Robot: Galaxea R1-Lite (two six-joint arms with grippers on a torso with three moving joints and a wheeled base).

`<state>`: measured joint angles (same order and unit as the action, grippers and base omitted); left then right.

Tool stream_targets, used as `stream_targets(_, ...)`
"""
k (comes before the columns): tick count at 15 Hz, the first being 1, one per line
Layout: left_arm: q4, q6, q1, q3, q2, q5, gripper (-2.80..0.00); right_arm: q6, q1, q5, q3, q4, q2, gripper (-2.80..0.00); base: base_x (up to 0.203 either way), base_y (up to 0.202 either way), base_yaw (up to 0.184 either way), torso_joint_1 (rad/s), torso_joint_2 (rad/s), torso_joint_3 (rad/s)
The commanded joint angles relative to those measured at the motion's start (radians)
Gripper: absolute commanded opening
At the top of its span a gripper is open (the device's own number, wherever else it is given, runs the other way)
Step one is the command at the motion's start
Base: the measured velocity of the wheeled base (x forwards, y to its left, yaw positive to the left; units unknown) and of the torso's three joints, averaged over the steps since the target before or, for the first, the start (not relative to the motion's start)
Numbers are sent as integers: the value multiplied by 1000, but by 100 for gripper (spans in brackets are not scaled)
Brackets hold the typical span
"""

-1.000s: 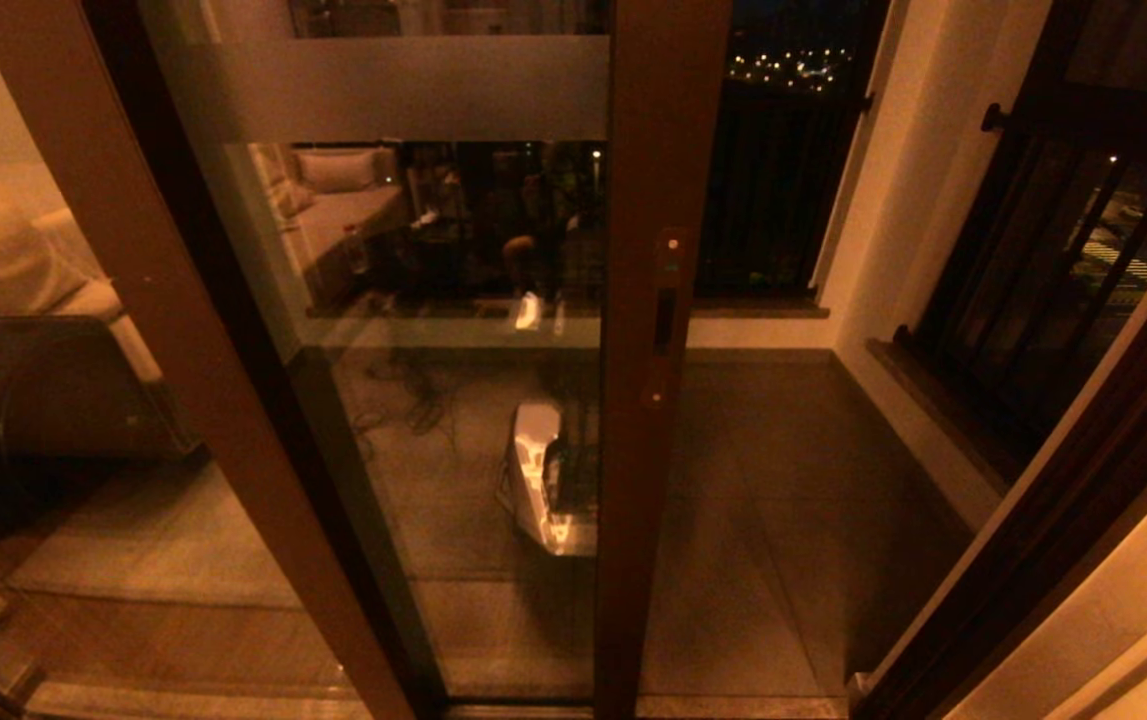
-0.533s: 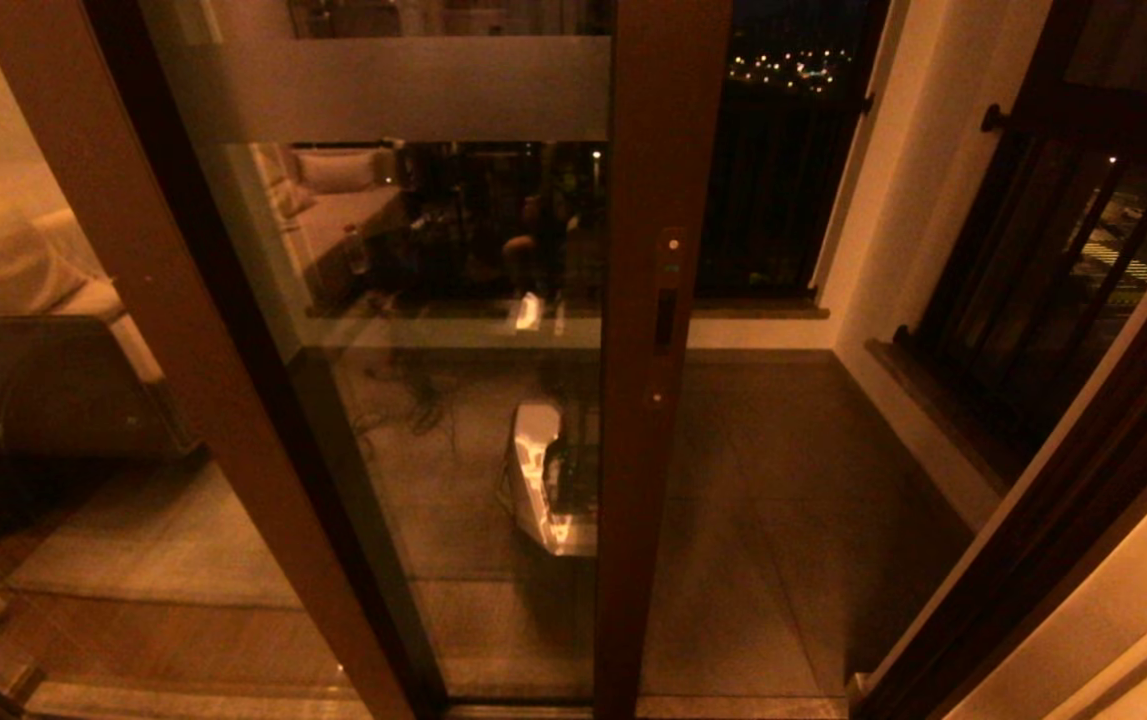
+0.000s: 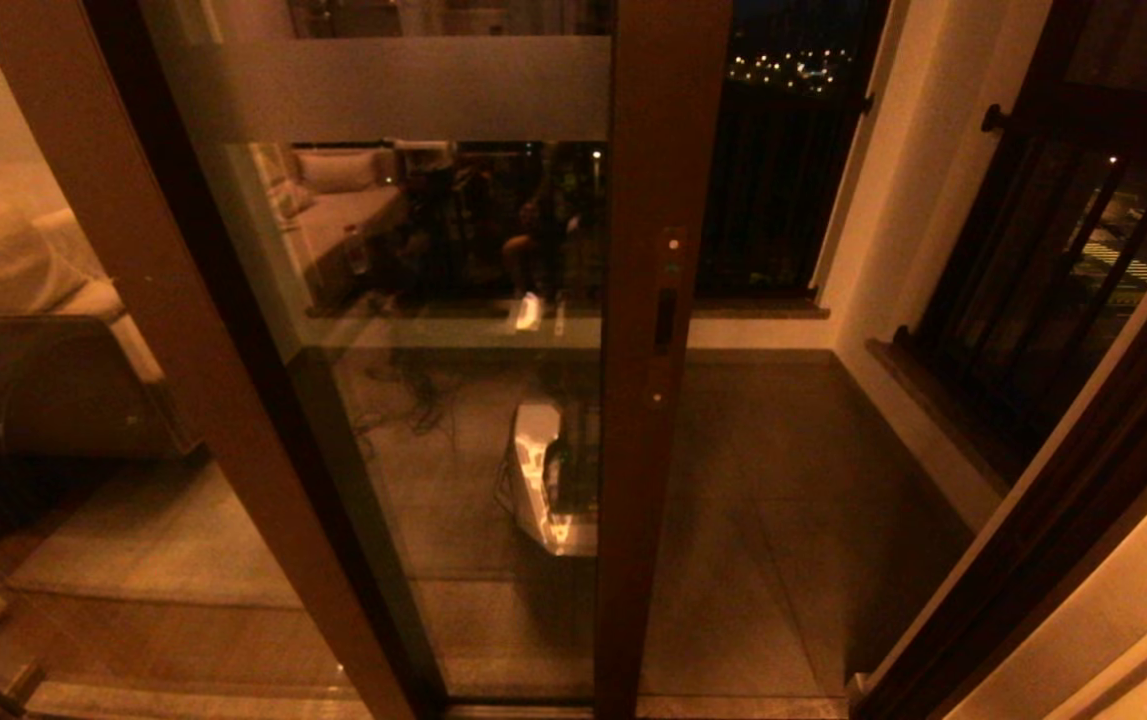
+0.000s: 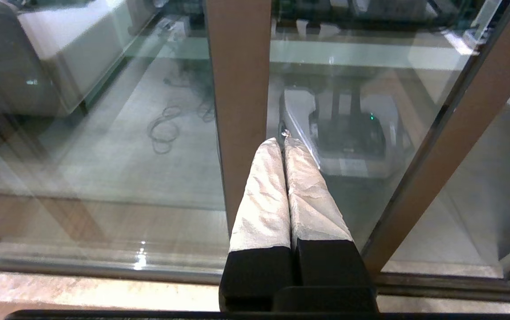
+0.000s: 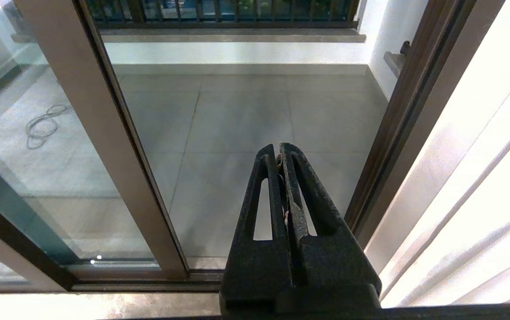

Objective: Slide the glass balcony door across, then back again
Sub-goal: Close the slid door

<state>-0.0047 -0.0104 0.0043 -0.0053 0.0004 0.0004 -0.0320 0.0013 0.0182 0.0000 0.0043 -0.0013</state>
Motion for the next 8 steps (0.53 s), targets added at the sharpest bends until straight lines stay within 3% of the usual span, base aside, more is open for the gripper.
stream_targets(1, 6, 8, 0, 2, 1, -1, -280, 0, 0, 0, 2, 0, -2, -280, 0, 0, 0, 0, 0, 0)
stream_targets(8, -1, 6, 0, 5, 0, 0, -280, -12, -1, -18, -21, 0, 2, -280, 0, 0, 0, 0, 0, 0)
